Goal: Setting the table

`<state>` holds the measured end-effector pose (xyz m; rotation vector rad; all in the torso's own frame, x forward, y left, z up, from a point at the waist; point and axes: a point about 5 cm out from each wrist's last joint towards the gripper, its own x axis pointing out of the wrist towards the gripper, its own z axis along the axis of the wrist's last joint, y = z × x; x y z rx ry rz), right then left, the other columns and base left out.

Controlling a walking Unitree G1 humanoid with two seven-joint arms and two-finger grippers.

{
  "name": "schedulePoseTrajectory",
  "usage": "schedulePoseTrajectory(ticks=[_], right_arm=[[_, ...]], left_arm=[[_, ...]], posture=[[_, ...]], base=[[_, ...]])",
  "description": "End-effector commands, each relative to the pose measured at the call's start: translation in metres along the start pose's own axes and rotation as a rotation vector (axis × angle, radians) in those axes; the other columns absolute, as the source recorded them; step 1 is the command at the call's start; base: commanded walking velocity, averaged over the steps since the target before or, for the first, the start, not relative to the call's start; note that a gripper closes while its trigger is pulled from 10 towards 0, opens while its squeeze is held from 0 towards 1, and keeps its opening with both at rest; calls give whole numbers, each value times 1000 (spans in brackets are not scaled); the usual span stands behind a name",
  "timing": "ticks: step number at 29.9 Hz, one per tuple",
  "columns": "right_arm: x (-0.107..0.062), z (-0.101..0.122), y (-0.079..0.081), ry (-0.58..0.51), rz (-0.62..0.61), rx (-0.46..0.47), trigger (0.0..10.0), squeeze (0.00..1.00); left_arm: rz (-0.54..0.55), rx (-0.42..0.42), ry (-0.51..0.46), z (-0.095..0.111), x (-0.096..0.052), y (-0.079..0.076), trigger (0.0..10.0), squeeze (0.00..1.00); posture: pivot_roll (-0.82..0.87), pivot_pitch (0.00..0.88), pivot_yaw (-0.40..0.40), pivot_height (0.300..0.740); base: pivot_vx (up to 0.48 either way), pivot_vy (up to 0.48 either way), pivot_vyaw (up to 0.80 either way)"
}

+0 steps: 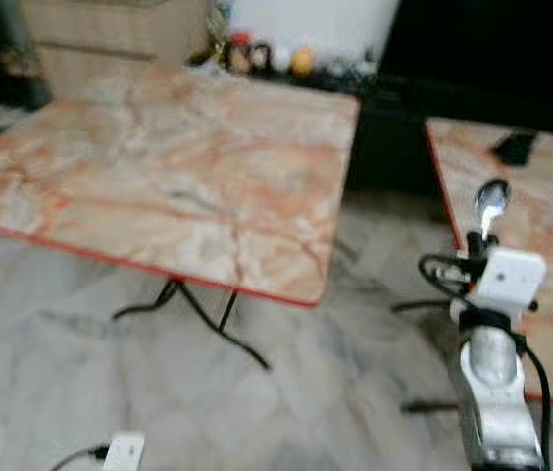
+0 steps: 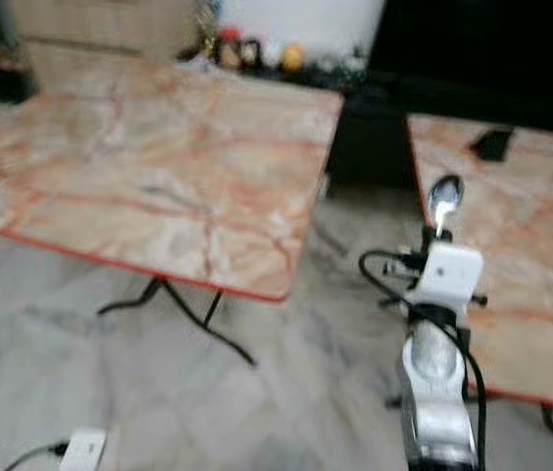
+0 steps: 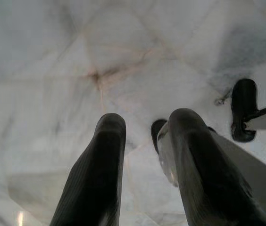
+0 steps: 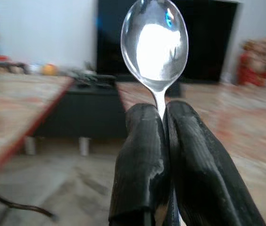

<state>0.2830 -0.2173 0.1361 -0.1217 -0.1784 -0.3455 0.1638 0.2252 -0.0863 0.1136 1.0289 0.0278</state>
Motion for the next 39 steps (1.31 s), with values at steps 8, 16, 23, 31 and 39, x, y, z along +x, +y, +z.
schedulePoseTrajectory(ticks=[8,16,23,31,39], right_arm=[[2,10,2,-45,16,-2,10000,0],[1,11,3,-51,26,-3,10000,0],[2,12,3,-56,22,-14,10000,0],[7,21,3,-87,18,-10,10000,0],[11,31,6,-123,17,-6,10000,0]], left_arm=[[-12,24,24,-7,0,-8,10000,0],[-7,64,19,-6,0,-7,10000,0],[-6,69,23,-8,0,-7,10000,0],[-1,66,22,-9,-1,-6,10000,0],[-3,60,26,-10,-1,-7,10000,0]], posture=[[76,0,-55,707],[73,0,-56,707],[74,0,-55,707],[74,0,-49,707],[73,0,-46,707]], base=[[0,0,-183],[0,-74,0],[0,-307,0],[0,-309,0],[0,-210,0]])
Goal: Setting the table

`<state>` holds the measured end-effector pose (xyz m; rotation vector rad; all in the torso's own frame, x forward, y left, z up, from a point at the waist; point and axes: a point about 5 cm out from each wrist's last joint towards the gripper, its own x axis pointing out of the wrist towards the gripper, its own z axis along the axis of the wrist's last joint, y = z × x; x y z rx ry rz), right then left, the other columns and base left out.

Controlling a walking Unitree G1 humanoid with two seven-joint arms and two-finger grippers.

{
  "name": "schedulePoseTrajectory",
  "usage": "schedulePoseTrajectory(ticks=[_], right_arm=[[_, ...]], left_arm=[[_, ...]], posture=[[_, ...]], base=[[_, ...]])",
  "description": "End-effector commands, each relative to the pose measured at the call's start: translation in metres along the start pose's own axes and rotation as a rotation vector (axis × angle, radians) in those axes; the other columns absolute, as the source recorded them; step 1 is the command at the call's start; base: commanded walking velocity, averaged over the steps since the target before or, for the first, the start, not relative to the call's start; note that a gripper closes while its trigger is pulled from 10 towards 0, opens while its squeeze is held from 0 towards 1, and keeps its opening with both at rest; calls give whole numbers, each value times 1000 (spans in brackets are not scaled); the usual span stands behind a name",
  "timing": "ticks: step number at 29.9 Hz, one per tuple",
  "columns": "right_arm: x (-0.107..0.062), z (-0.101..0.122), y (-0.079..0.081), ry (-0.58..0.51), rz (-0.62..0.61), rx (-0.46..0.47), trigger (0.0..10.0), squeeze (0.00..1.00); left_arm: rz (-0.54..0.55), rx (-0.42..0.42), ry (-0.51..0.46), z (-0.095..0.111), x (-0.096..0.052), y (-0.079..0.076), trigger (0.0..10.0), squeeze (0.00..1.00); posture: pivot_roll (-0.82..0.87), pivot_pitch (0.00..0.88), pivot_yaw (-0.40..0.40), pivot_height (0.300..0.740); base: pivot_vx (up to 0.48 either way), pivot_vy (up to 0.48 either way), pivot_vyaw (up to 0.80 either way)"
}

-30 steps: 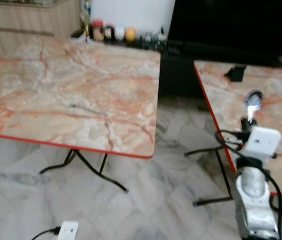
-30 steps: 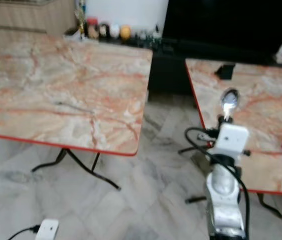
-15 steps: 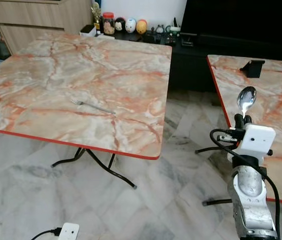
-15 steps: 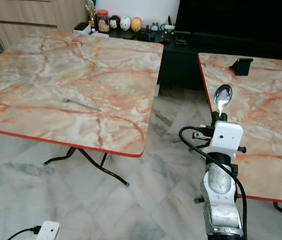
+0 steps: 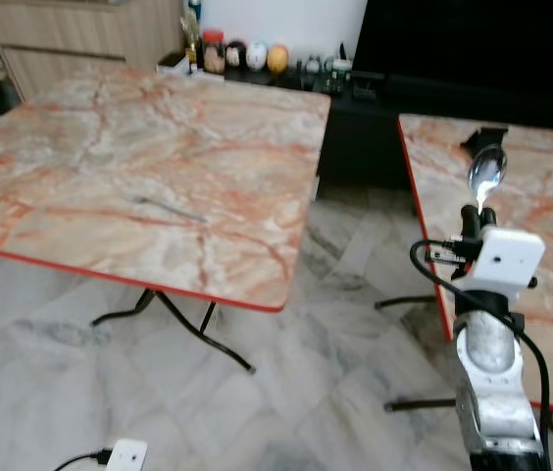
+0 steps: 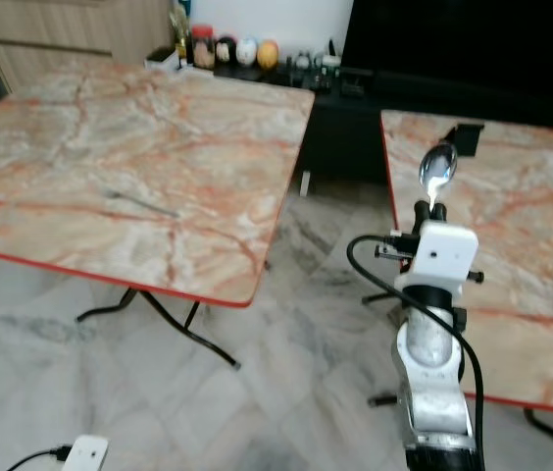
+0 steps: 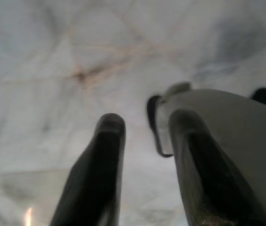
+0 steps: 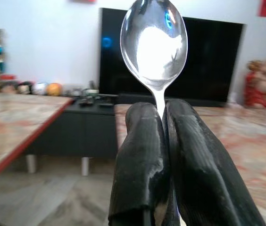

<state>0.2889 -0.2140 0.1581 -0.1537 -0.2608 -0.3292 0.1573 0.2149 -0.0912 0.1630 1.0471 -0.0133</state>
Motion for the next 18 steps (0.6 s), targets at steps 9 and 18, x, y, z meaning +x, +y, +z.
schedulePoseTrajectory(ticks=[9,18], right_arm=[[6,13,2,-37,-3,25,10000,0],[5,13,2,-43,-3,27,10000,0]], left_arm=[[15,-3,8,-3,-1,6,10000,0],[18,-4,6,-2,-1,7,10000,0]], posture=[[68,0,-43,707],[69,0,-42,707]], base=[[0,-248,-107],[0,-252,-350]])
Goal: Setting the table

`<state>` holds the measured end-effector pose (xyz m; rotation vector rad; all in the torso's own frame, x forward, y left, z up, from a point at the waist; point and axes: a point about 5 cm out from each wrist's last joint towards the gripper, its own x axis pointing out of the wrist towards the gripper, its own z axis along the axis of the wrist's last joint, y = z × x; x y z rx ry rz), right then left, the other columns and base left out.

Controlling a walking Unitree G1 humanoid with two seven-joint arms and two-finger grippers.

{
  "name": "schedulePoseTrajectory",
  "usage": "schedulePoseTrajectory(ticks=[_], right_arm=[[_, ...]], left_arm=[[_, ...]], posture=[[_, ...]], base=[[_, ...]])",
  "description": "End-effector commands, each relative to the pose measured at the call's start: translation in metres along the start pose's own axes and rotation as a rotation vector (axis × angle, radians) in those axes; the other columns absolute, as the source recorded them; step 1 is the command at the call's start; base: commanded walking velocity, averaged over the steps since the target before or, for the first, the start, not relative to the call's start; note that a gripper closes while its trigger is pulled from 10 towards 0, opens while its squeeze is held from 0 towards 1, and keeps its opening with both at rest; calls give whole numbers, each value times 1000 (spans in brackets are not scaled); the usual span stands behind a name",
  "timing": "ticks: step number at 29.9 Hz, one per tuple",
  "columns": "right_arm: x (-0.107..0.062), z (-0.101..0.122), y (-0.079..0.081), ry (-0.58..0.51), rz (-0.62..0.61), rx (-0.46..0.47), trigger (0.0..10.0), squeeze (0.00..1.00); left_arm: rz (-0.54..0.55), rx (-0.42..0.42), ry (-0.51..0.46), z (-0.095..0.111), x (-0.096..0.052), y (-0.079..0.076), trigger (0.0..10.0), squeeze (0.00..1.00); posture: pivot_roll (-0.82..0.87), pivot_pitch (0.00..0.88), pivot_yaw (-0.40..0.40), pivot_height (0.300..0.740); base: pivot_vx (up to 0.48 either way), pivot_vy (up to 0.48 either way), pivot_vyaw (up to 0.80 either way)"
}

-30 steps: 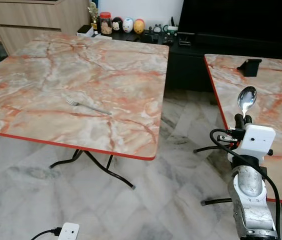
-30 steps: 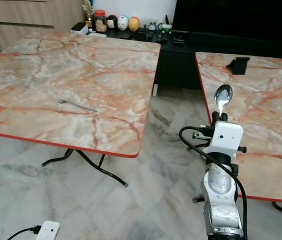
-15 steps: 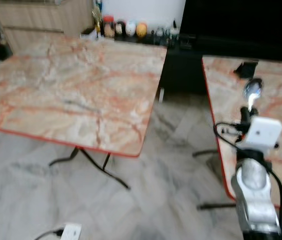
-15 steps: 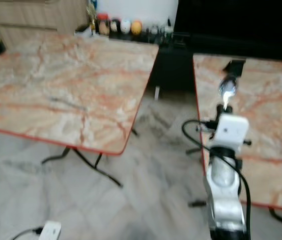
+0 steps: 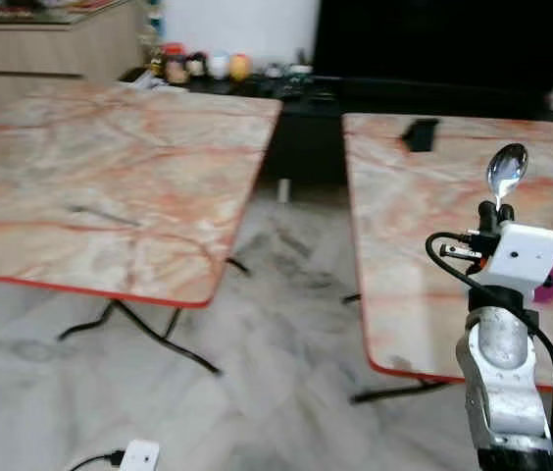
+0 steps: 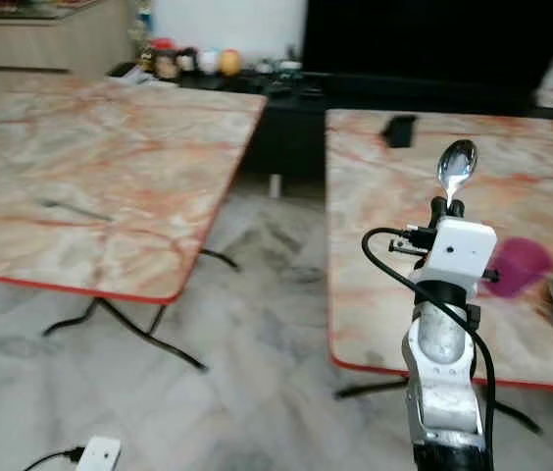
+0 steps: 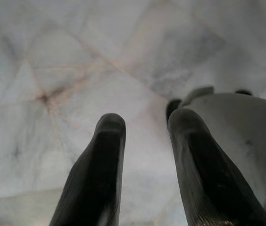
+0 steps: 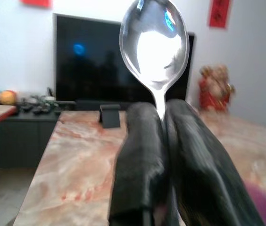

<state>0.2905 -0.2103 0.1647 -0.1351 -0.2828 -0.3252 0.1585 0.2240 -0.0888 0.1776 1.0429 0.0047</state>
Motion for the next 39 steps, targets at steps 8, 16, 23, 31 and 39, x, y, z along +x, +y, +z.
schedulePoseTrajectory(ticks=[8,16,23,31,39], right_arm=[[3,6,1,-24,8,5,10000,0],[2,4,5,-6,24,16,10000,0],[2,4,4,-5,27,-4,10000,0],[3,4,3,5,26,-1,10000,0],[3,1,1,23,25,3,10000,0]], left_arm=[[-1,-2,9,-2,0,0,10000,0],[1,-2,12,-4,-1,1,10000,0],[1,-3,13,-5,-1,1,10000,0],[0,-4,17,-7,-1,-1,10000,0],[-5,-5,17,-7,-1,-4,10000,0]], posture=[[70,0,-44,707],[66,0,-43,707],[64,0,-43,707],[60,0,-41,707],[54,0,-43,707]], base=[[0,-251,0],[0,-252,0],[0,-254,0],[0,-258,0],[0,-260,0]])
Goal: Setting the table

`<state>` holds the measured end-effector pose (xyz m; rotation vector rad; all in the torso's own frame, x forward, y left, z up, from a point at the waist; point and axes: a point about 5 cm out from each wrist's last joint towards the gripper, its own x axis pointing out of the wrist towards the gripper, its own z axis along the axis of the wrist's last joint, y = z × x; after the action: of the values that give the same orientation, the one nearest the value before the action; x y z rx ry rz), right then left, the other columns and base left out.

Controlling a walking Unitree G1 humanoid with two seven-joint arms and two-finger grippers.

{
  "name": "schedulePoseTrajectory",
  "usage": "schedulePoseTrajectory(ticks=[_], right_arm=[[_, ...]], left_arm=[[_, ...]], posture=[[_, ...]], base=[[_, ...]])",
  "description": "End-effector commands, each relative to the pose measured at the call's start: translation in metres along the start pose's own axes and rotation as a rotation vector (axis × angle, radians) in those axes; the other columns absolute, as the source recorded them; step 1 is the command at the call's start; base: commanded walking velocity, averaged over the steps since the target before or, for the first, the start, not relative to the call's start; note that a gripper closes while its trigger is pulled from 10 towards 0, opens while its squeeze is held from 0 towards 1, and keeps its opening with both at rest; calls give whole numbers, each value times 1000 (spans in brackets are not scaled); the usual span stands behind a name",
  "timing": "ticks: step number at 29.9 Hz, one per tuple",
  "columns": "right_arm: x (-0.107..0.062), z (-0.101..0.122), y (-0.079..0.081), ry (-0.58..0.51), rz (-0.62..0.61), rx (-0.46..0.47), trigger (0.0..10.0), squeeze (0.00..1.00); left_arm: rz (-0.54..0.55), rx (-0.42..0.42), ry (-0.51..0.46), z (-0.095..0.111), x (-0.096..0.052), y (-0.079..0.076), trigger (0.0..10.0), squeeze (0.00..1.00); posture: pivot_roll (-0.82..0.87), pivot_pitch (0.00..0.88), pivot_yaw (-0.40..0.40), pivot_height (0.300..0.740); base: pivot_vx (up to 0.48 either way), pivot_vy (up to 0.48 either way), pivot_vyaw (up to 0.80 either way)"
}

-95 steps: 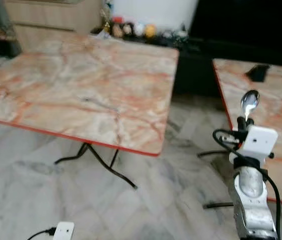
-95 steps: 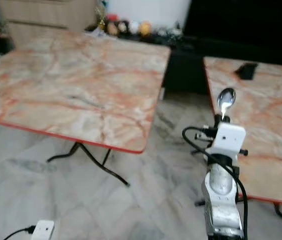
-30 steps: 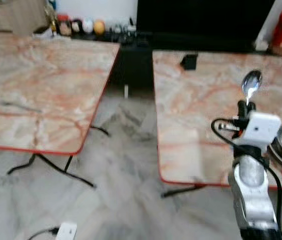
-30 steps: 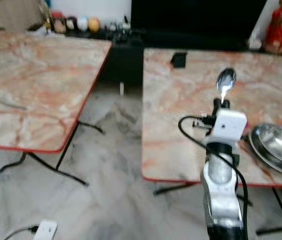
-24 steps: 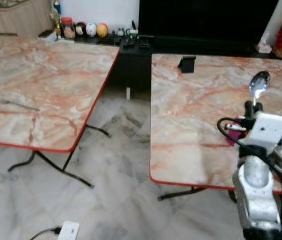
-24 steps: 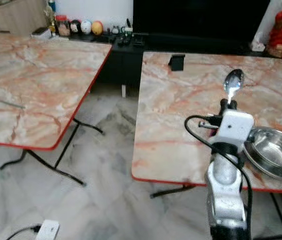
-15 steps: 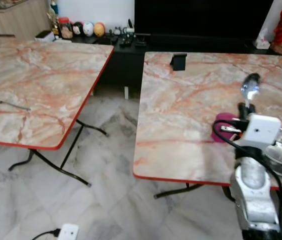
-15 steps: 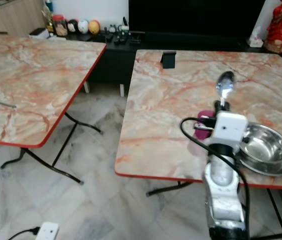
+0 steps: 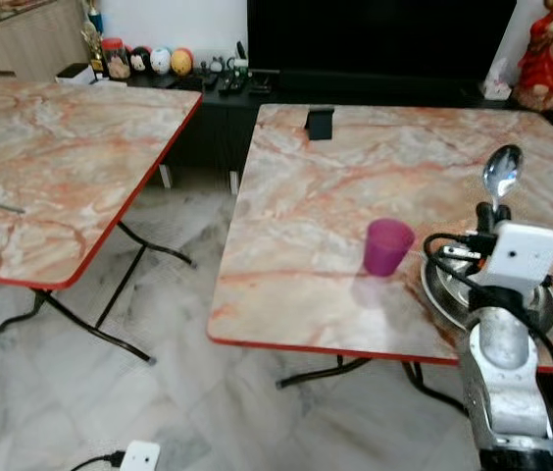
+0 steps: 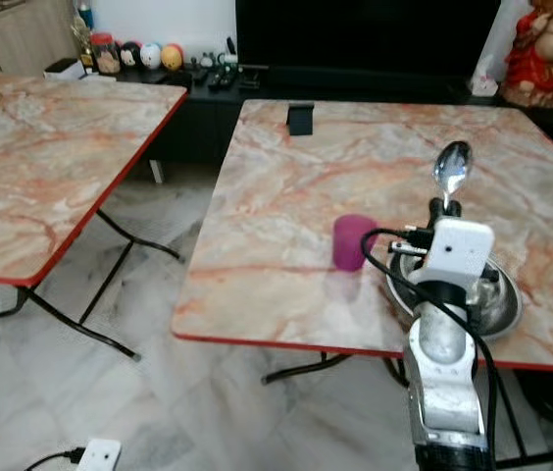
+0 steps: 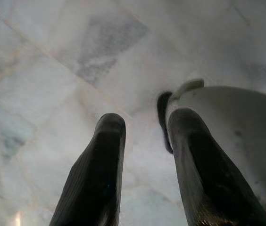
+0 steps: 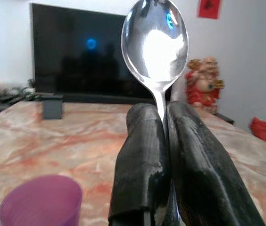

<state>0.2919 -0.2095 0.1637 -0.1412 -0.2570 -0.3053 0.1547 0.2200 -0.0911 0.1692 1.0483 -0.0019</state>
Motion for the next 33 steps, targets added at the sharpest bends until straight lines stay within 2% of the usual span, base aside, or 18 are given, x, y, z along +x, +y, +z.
schedulePoseTrajectory(ticks=[1,7,19,28,33], right_arm=[[2,2,0,2,3,12,10000,0],[3,2,0,6,7,9,10000,0],[11,6,-12,1,2,-19,10000,0],[10,3,-17,19,-15,-24,10000,0],[14,-1,-22,57,-13,-27,10000,0]], left_arm=[[5,-2,12,-3,0,1,10000,0],[5,-2,8,-2,0,1,10000,0],[7,-1,-1,2,0,1,10000,0],[12,-13,-4,4,1,3,10000,0],[20,-28,10,-1,-1,7,10000,0]], posture=[[55,0,-44,707],[54,0,-48,707],[52,0,-57,707],[54,0,-56,707],[44,0,-47,707]], base=[[0,-259,0],[0,-257,0],[0,-258,0],[0,-260,0],[0,0,0]])
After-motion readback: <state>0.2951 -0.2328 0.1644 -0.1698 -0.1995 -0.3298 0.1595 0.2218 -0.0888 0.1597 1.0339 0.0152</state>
